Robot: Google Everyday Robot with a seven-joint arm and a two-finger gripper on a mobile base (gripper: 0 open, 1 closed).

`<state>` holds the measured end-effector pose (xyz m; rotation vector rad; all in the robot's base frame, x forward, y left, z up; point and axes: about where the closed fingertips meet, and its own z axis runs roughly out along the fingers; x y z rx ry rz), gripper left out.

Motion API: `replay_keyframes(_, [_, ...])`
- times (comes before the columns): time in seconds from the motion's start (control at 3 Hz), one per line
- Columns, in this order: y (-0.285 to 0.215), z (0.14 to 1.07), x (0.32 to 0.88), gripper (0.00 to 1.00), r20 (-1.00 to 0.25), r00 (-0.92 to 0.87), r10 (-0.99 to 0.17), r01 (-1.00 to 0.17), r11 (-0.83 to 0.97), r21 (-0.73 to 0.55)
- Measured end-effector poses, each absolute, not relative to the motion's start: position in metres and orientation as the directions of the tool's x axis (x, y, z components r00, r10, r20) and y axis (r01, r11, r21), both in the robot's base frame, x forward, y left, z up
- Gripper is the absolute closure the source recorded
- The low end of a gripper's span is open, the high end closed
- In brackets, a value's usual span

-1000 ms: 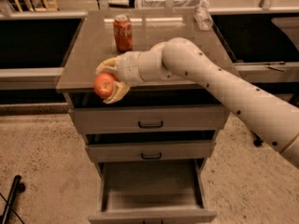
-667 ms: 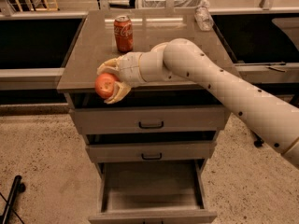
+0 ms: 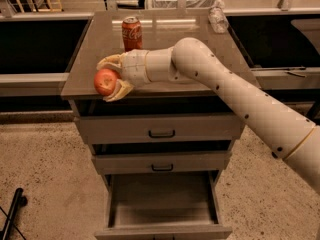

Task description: Pick apple from bottom drawer and place on counter

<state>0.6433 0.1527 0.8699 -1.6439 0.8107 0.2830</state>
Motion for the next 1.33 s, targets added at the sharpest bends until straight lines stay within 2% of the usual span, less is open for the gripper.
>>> replay_keyframes(0.67, [0.177, 0.921, 0.662, 1.00, -0.570, 0.805, -0.164, -0.561, 0.101, -0.821])
replay_keyframes(1.0, [0.191, 0.935, 0.671, 1.00, -0.539, 0.817, -0.207, -0.529, 0.105, -0.842])
replay_keyframes(1.33, [0.184, 0.934, 0.686, 1.00, -0.555, 0.747, -0.365, -0.563, 0.094, -0.821])
